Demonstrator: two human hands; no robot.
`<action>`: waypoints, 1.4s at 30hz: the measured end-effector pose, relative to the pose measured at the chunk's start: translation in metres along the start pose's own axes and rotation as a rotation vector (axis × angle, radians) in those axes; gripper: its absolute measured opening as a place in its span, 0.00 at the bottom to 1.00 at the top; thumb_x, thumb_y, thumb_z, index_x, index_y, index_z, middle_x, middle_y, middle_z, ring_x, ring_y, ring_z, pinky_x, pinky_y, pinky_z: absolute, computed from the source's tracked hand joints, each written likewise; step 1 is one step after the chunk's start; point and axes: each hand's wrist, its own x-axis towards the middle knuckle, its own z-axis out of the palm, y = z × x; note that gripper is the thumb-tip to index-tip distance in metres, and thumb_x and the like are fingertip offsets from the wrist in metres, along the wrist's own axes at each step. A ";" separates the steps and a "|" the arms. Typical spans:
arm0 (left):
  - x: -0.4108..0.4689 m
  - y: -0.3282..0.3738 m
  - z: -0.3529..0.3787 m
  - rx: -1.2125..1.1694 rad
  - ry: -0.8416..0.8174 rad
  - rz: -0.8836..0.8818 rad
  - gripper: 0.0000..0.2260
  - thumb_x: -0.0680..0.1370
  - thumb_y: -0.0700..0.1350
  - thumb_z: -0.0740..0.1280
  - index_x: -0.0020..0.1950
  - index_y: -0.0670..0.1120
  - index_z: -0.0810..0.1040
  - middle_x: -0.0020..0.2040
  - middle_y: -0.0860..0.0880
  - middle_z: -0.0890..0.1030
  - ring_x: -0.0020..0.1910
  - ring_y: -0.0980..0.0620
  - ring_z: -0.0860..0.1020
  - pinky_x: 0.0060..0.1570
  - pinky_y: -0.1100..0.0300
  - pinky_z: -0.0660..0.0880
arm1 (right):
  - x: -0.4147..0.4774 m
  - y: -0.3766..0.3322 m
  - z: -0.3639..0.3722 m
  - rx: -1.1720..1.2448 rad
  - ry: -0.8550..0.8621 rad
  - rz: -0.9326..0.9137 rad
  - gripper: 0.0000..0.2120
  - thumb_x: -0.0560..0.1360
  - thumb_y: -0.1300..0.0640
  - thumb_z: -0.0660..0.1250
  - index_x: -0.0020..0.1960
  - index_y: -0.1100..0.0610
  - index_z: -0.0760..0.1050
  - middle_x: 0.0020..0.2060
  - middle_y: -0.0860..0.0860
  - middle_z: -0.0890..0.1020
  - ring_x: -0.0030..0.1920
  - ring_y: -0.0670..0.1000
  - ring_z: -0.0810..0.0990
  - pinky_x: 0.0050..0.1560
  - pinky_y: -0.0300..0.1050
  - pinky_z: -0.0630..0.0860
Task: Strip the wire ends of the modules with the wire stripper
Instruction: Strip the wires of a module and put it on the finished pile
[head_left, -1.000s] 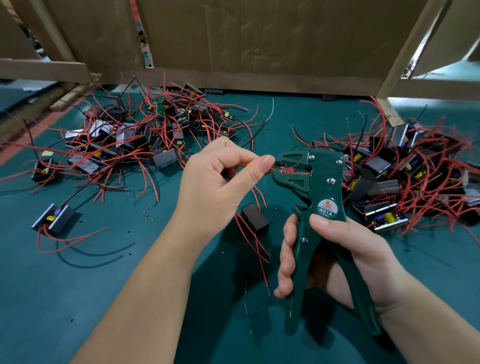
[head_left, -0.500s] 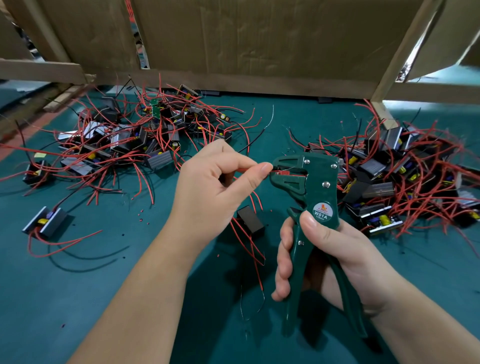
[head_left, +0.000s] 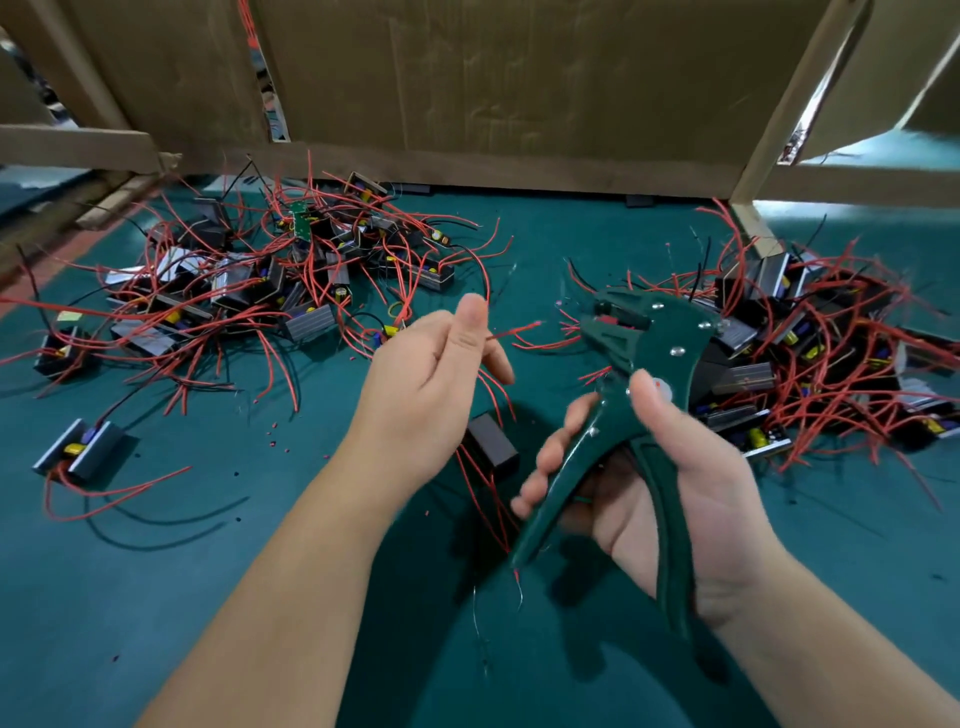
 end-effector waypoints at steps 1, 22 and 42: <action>0.002 0.002 0.000 -0.114 0.004 -0.078 0.28 0.79 0.64 0.50 0.31 0.50 0.78 0.24 0.54 0.65 0.24 0.56 0.63 0.29 0.59 0.60 | 0.001 -0.001 -0.001 0.018 0.000 -0.019 0.19 0.63 0.44 0.74 0.40 0.60 0.77 0.40 0.63 0.80 0.34 0.61 0.80 0.41 0.57 0.80; -0.004 -0.006 0.006 0.445 -0.016 -0.191 0.26 0.74 0.63 0.58 0.70 0.58 0.61 0.62 0.49 0.69 0.64 0.47 0.65 0.63 0.52 0.61 | 0.007 -0.005 -0.007 -0.266 0.239 -0.205 0.20 0.66 0.55 0.72 0.56 0.60 0.74 0.44 0.61 0.83 0.36 0.63 0.81 0.40 0.62 0.80; 0.005 0.004 -0.009 -0.188 0.034 -0.185 0.09 0.67 0.47 0.77 0.43 0.48 0.80 0.38 0.52 0.82 0.30 0.55 0.77 0.31 0.60 0.77 | -0.008 -0.019 -0.007 -0.042 -0.096 -0.036 0.44 0.55 0.53 0.80 0.67 0.59 0.66 0.64 0.69 0.71 0.34 0.69 0.79 0.38 0.66 0.76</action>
